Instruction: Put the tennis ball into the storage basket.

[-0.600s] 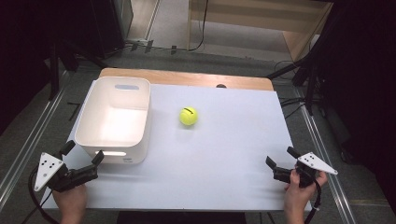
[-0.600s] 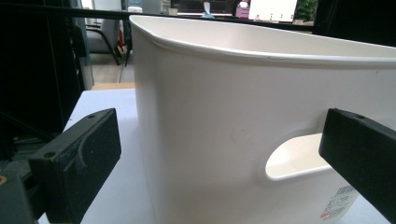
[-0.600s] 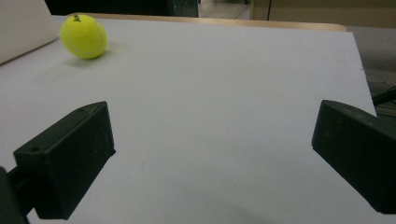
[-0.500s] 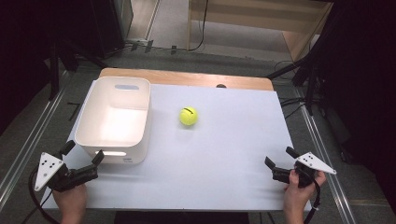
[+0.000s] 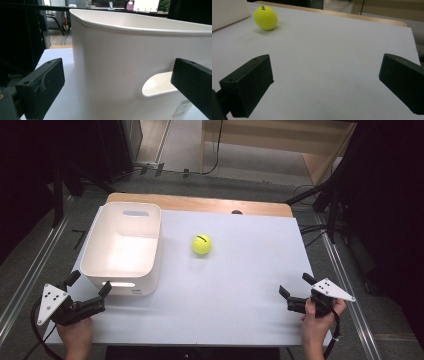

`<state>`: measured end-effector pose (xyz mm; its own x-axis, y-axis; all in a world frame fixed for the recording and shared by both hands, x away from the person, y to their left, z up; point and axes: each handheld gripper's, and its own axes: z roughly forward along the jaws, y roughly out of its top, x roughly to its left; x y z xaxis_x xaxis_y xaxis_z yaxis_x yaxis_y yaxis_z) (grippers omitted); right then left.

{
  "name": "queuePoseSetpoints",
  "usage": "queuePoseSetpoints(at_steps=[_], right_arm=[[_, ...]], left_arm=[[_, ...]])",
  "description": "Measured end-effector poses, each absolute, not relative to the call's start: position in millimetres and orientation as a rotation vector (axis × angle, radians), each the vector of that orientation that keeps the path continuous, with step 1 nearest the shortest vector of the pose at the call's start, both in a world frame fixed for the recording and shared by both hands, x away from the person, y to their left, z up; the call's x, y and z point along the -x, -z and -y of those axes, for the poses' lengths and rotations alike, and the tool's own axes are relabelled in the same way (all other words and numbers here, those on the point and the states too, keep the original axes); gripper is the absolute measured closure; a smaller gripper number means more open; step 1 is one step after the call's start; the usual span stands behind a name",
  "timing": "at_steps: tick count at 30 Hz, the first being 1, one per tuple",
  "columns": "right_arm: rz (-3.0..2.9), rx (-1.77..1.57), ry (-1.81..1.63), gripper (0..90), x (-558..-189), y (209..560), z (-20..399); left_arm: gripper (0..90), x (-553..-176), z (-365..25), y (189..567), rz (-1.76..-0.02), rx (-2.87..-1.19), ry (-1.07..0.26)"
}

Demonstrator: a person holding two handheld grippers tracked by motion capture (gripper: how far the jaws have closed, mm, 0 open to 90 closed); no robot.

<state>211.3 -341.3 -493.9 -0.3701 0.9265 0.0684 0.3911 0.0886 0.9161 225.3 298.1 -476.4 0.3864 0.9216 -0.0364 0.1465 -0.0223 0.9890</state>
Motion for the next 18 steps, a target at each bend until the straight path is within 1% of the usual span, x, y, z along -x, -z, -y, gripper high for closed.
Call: queuePoseSetpoints(at_steps=[6, 18], right_arm=[[-1.885, -1.253, -1.252, 0.0, -218, 484, 333], [-1.970, -1.220, -1.252, 0.0, -241, 480, 312]], left_arm=[[0.0, -225, -297, 477, -1.010, -1.477, -0.832], [0.0, -224, -296, 477, -1.004, -1.481, -0.833]])
